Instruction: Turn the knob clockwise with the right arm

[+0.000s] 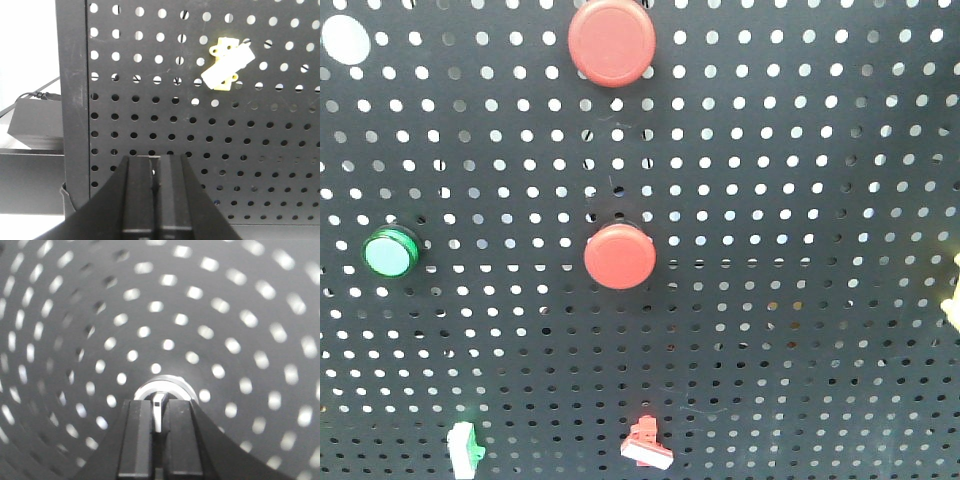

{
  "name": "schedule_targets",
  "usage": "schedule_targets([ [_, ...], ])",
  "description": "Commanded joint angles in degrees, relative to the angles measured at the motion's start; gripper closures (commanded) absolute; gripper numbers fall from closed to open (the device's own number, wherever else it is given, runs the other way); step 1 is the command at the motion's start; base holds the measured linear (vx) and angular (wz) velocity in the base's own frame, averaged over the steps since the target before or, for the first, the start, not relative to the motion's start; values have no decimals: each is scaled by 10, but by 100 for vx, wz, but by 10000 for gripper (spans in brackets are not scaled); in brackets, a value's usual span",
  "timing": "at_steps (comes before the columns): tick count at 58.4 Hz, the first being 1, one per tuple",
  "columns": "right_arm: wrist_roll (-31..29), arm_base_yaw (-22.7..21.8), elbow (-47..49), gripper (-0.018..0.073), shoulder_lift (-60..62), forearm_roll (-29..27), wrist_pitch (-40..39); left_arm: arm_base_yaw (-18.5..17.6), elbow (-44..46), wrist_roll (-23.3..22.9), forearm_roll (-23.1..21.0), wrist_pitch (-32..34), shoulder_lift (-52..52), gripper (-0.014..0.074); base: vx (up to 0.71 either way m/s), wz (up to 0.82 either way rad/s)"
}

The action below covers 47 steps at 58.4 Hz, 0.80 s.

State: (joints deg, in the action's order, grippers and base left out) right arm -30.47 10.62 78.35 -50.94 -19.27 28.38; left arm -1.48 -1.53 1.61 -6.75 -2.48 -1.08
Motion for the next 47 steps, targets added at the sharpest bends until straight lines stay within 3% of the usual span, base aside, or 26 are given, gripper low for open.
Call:
schedule_targets([
  [1,147,0,9,568,-25,-17,-43,1,-7,-6,-4,47,0,603,0,0],
  [9,387,0,9,568,-26,-17,-47,1,-7,-6,-4,47,0,603,0,0],
  [13,478,0,9,568,-26,-18,-53,1,-7,-6,-4,47,0,603,0,0],
  [20,583,0,9,568,-26,-18,-72,1,-7,-6,-4,47,0,603,0,0],
  [32,665,0,9,568,-26,-18,-99,1,-7,-6,-4,47,0,603,0,0],
  [47,675,0,9,568,-26,-12,-106,1,-7,-6,-4,47,0,603,0,0],
])
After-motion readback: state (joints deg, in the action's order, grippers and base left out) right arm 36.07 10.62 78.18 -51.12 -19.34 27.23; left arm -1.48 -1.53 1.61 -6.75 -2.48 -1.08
